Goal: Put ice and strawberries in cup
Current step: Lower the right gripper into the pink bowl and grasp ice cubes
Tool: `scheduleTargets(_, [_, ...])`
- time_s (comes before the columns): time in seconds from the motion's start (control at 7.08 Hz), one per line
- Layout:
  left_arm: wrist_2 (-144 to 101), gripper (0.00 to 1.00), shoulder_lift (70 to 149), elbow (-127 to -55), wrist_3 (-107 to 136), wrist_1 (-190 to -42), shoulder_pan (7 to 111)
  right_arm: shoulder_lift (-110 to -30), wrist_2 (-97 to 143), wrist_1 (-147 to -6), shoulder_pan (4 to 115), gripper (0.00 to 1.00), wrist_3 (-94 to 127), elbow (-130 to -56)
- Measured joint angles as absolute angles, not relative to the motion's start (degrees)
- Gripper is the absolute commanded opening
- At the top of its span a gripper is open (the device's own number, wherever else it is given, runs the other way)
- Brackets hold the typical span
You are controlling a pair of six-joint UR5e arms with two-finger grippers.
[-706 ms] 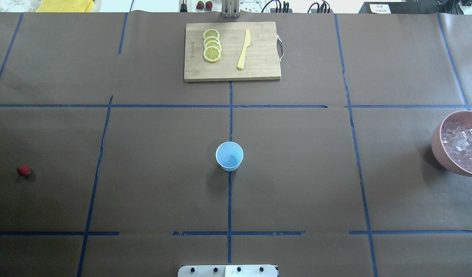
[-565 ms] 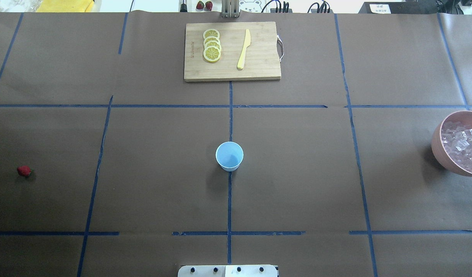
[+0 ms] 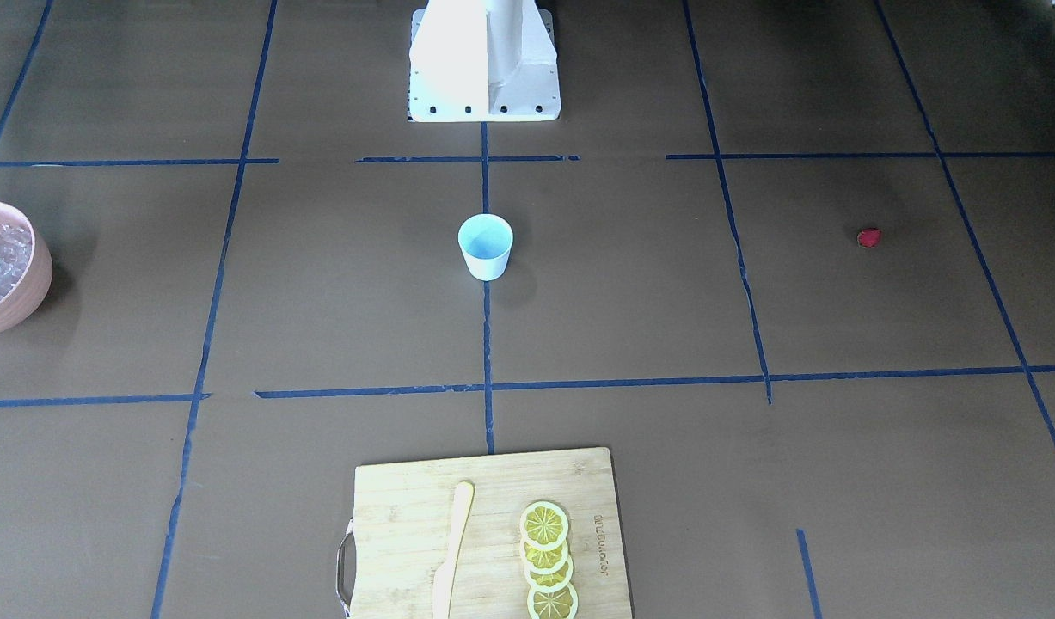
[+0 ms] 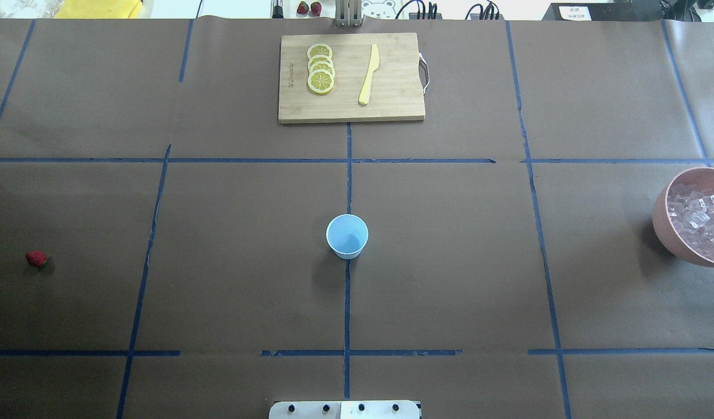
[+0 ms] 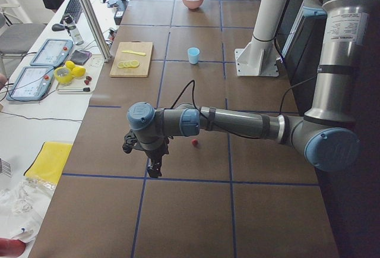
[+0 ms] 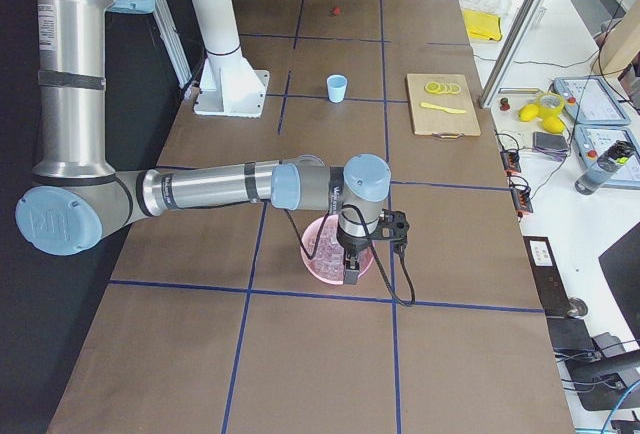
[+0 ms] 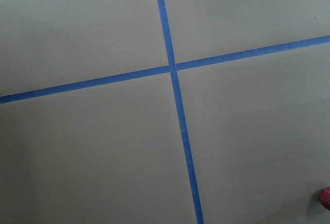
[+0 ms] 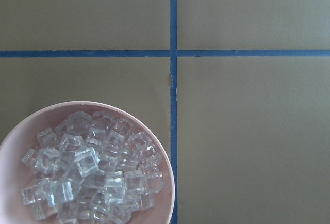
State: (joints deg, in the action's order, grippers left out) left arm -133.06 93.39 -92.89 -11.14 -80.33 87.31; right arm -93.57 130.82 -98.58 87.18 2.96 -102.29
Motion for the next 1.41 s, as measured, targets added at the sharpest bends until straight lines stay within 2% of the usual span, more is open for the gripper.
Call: scheduleTargets(1.41, [-133.6,1.00,91.4,-94.3,-11.3,-80.7,87.2,-94.1,131.6,-94.4,84.9,1.00,3.0,-101.3])
